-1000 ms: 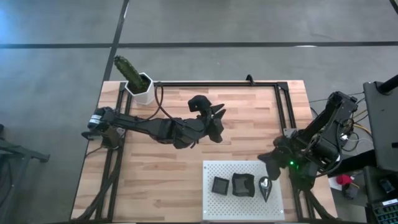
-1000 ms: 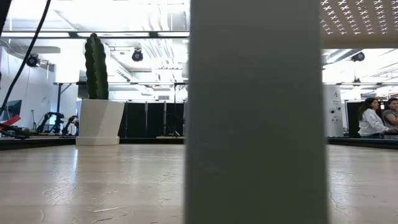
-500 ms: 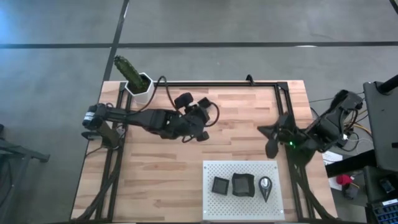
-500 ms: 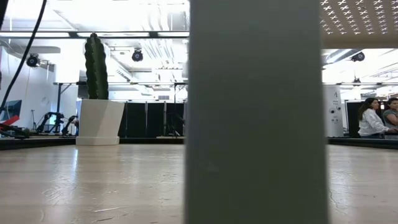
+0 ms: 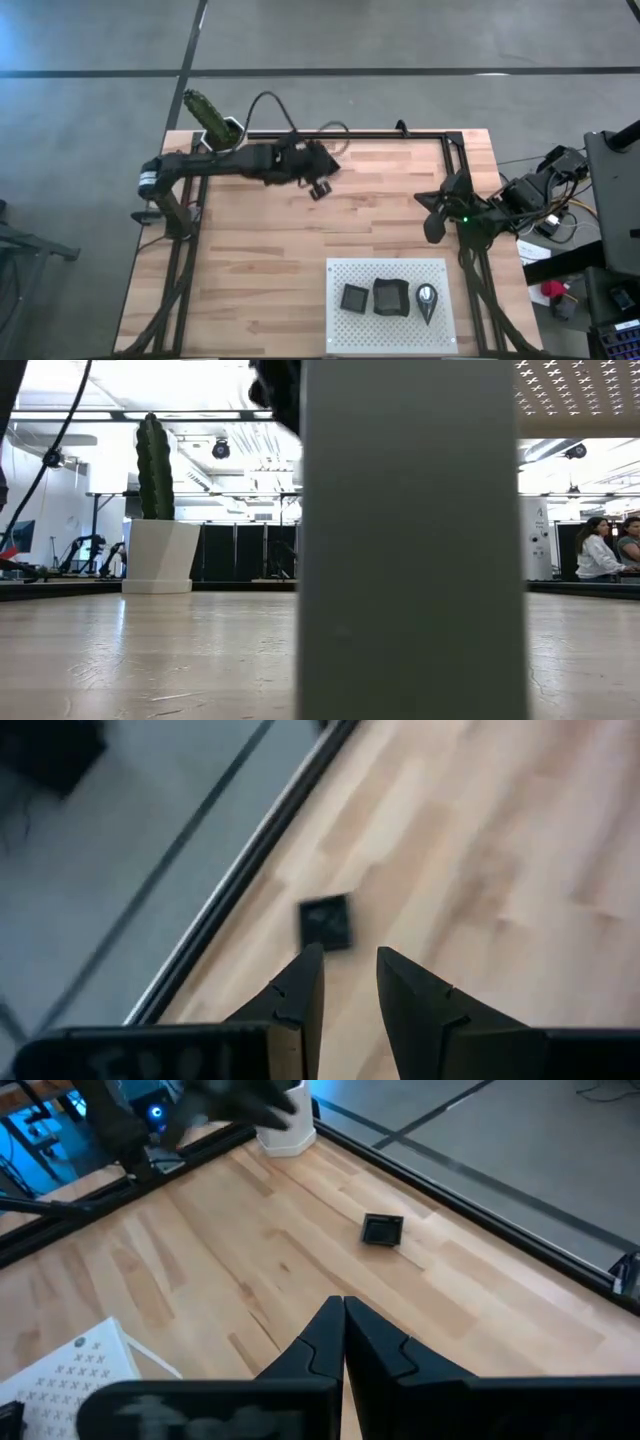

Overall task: Pick & Place Mini shaped plates
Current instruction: Stack the square plate on top of the square plate on the shelf

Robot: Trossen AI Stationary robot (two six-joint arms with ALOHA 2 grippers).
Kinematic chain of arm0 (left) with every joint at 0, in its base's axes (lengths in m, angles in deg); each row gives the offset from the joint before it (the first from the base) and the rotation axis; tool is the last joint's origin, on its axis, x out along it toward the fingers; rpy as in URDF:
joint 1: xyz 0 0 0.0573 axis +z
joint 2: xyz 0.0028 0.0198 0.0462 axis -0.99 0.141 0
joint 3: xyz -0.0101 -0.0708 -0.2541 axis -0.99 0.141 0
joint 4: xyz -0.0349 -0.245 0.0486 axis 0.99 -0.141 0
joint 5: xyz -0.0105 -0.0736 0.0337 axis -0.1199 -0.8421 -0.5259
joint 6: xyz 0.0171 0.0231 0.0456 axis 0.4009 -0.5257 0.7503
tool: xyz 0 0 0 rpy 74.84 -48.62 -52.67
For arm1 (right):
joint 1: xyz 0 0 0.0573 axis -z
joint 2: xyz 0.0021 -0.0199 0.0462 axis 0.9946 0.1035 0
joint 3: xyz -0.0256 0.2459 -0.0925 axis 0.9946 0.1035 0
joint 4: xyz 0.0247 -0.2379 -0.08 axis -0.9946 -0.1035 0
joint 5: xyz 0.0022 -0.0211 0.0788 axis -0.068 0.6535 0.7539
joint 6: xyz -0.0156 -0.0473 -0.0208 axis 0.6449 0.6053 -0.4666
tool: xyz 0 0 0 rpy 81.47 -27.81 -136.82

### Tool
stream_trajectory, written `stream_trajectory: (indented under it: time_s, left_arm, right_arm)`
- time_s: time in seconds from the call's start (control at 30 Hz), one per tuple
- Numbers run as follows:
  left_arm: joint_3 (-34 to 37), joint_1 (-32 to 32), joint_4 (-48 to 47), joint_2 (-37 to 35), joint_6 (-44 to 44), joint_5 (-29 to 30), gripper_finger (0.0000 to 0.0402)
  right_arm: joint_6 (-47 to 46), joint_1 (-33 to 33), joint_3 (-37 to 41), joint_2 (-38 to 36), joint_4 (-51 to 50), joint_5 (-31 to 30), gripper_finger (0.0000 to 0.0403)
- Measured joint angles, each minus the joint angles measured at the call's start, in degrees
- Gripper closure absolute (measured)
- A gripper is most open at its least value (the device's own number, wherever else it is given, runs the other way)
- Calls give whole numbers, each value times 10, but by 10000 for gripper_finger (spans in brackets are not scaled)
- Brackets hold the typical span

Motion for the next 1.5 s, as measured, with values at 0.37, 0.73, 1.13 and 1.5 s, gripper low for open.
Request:
stream_trajectory:
  time_s: [0.37, 0.73, 1.13, 1.5]
  left_arm:
    - [89, 181, 70, 1, 28, -162, 310]
    - [223, 277, 287, 1, 103, -298, 310]
    - [287, 289, 451, 59, 105, -374, 310]
    - [273, 289, 472, 121, 106, -373, 309]
  right_arm:
    - [31, 0, 0, -5, 1, 12, 394]
    - [28, 0, 0, -4, 2, 10, 394]
    - [25, 0, 0, 6, 5, 6, 394]
    - [15, 0, 1, 24, 6, 3, 394]
